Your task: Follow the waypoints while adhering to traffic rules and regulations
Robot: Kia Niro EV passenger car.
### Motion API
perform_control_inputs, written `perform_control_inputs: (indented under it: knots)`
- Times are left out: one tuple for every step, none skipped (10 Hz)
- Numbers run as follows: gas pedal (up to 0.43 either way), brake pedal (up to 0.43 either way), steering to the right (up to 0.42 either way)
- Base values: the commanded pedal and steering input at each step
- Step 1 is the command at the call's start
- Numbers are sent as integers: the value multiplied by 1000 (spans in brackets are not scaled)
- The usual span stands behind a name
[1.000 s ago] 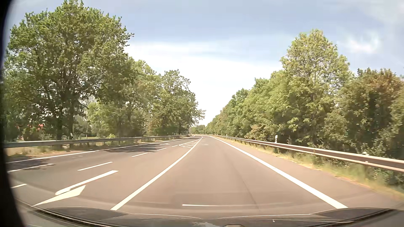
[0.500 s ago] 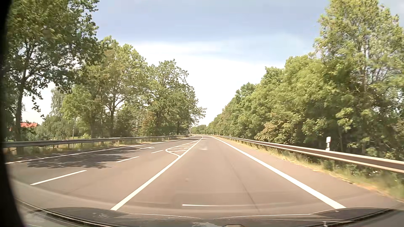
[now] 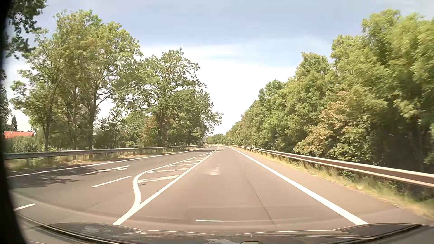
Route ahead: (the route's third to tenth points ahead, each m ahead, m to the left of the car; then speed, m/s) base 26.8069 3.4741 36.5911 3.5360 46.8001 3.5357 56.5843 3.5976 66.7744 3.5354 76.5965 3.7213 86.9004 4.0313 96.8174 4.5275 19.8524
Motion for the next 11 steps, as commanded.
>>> perform_control_inputs:
  knots:
    - [480,0,-4]
    - [480,0,-4]
    - [480,0,-4]
    - [480,0,-3]
    - [480,0,-3]
    - [480,0,-2]
    - [480,0,-1]
    - [480,0,-1]
    - [480,0,-1]
    - [469,0,-1]
    - [461,0,-1]
